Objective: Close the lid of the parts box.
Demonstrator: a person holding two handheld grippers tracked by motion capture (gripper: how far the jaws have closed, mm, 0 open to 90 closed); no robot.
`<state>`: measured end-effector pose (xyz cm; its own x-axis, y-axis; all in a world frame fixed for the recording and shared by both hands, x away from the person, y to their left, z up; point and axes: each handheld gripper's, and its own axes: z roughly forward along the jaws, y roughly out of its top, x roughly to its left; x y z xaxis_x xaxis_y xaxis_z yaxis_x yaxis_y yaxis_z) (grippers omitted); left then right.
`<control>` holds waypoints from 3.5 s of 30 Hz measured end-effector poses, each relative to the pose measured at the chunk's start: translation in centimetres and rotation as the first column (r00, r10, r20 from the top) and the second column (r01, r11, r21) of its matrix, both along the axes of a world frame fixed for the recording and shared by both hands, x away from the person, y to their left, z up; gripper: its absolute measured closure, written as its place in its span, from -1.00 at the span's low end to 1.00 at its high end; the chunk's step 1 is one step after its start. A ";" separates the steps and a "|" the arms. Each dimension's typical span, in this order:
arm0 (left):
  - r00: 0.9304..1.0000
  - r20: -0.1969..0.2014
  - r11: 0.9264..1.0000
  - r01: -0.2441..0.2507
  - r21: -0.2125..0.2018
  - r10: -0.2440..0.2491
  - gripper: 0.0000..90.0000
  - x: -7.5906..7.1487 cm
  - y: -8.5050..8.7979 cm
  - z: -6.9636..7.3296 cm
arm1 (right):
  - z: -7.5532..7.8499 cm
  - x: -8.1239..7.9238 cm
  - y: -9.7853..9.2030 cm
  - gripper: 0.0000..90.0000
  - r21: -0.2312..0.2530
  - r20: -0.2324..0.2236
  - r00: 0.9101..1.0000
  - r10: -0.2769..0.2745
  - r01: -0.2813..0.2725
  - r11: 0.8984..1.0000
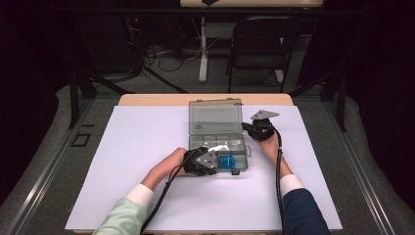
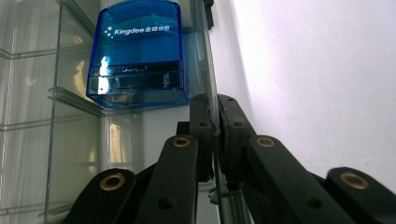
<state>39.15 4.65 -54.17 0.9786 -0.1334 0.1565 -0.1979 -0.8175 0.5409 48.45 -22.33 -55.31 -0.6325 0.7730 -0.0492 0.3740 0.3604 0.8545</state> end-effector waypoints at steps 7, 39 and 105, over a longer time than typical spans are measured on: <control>1.000 -0.012 1.000 -0.002 0.001 0.002 0.91 0.1 0.0 0.0 | 0.0 -0.1 -0.2 1.00 0.010 0.008 1.000 0.018 -0.018 1.000; 0.997 -0.014 0.996 0.080 0.031 -0.079 0.89 0.7 -0.3 0.1 | 0.1 0.0 -0.3 1.00 0.001 0.024 0.999 0.037 -0.037 0.999; 1.000 -0.012 1.000 -0.007 -0.001 0.007 0.40 0.9 0.3 -0.1 | 0.3 -0.8 -1.0 1.00 0.016 0.071 0.992 0.109 -0.110 0.994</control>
<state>40.00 4.92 -54.27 0.9813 -0.1264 0.1453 -0.1859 -0.8183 0.5439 47.68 -23.30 -54.98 -0.7090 0.7006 -0.0812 0.2727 0.3784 0.8845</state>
